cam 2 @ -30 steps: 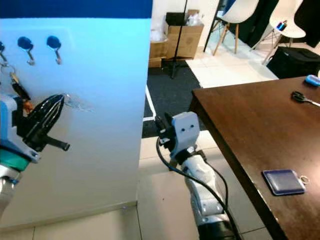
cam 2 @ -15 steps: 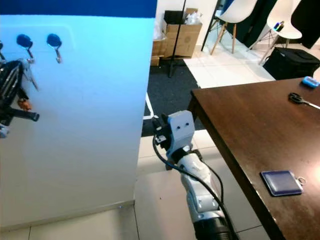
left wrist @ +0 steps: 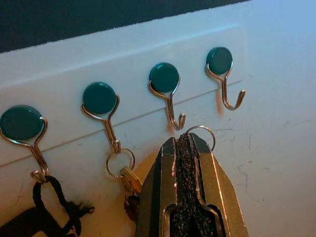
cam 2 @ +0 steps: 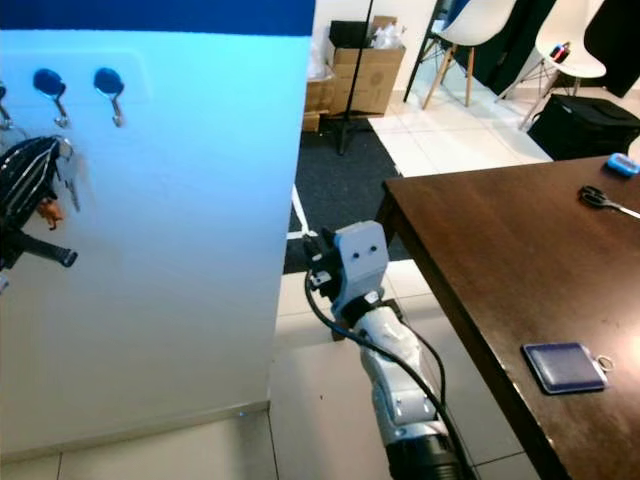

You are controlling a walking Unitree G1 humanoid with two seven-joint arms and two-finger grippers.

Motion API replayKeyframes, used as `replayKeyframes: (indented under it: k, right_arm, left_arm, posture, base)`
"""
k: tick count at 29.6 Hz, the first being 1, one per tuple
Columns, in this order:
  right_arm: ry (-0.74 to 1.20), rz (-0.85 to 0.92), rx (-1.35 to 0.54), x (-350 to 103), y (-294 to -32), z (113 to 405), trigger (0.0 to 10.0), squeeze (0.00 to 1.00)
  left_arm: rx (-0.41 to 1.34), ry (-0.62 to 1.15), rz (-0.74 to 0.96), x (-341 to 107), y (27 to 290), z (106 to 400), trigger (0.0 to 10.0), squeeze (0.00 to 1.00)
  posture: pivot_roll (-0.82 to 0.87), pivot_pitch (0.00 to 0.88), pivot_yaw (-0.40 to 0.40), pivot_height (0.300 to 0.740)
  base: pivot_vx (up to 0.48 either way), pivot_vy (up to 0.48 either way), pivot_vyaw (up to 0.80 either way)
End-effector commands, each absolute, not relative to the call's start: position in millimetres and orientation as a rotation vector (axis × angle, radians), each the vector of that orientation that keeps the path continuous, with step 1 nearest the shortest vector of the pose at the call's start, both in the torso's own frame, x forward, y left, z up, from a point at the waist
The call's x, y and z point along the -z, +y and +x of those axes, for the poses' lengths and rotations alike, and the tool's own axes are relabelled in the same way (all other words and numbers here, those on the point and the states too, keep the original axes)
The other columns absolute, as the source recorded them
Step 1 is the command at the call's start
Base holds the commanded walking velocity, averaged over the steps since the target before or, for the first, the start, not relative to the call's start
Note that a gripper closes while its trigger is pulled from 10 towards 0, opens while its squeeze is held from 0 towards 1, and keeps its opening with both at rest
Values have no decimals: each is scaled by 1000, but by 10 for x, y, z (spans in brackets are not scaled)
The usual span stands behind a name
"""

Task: Hang keys on a hook

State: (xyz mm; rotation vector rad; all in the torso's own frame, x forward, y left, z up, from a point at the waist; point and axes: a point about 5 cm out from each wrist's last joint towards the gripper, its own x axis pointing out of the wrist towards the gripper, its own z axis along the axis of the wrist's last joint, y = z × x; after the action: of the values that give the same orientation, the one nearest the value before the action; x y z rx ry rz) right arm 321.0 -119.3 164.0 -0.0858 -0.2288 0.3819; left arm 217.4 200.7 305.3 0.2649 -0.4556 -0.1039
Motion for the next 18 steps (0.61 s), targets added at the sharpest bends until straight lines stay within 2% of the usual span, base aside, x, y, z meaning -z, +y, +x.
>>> replayKeyframes:
  k: [1,18]
  right_arm:
    - [-221,-79,-381,-1609,-1194,3215,10000,0]
    - [-225,-73,-374,-1593,-1169,3212,10000,0]
  left_arm:
    - [116,-475,269,-3100,1992,2153,10000,0]
    - [139,-510,265,-3210,1939,2234,10000,0]
  posture:
    - [3,63,5,740]
    - [0,46,23,740]
  base:
    - [0,0,0]
    - [0,0,0]
